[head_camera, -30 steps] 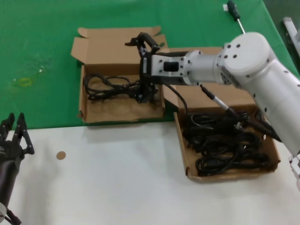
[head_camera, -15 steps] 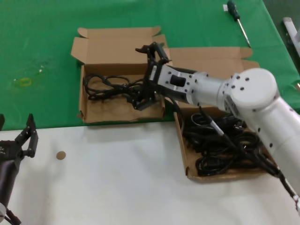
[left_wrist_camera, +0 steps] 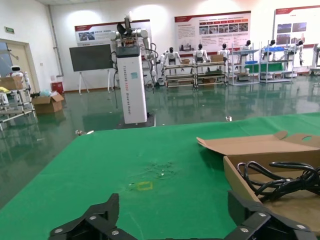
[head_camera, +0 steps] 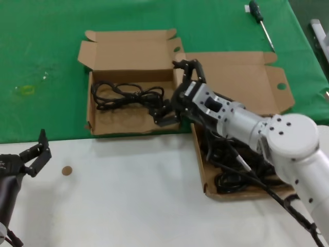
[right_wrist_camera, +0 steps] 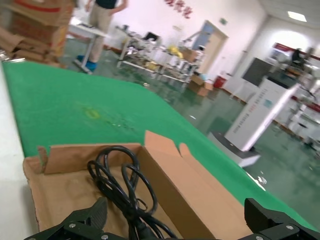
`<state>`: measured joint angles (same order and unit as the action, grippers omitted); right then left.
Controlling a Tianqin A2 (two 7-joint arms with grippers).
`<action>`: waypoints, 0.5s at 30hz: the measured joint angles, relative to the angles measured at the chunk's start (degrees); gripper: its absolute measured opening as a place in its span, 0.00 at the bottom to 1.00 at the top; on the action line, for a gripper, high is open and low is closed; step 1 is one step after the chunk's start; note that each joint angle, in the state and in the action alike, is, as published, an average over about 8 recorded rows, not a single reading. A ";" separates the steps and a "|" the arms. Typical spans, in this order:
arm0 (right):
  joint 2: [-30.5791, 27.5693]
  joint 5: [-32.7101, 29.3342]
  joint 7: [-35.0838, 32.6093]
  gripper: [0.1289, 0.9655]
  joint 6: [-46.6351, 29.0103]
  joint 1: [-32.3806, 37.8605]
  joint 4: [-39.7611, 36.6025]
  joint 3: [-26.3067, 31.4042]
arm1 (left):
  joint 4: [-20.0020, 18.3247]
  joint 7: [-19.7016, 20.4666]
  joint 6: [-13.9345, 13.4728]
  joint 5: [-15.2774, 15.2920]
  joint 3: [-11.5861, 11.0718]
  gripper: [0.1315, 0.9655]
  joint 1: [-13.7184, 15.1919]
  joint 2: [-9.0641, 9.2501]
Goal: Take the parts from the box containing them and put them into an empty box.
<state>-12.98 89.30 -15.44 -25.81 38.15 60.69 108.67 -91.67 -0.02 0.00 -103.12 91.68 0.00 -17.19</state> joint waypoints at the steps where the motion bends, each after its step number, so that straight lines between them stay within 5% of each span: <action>1: -0.10 0.31 0.35 1.00 0.59 -0.87 0.70 -0.39 | 0.00 0.00 0.00 0.00 0.00 0.64 0.00 0.00; 8: -0.75 2.45 2.74 1.00 4.59 -6.81 5.50 -3.02 | 0.00 0.03 0.00 0.00 0.00 0.83 0.00 0.00; 15: -1.42 4.67 5.21 1.00 8.71 -12.86 10.45 -5.74 | 0.00 0.03 0.00 0.00 0.00 0.88 0.00 0.00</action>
<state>-14.40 93.97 -10.23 -17.10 25.29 71.14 102.93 -91.67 0.01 0.00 -103.12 91.68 0.00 -17.19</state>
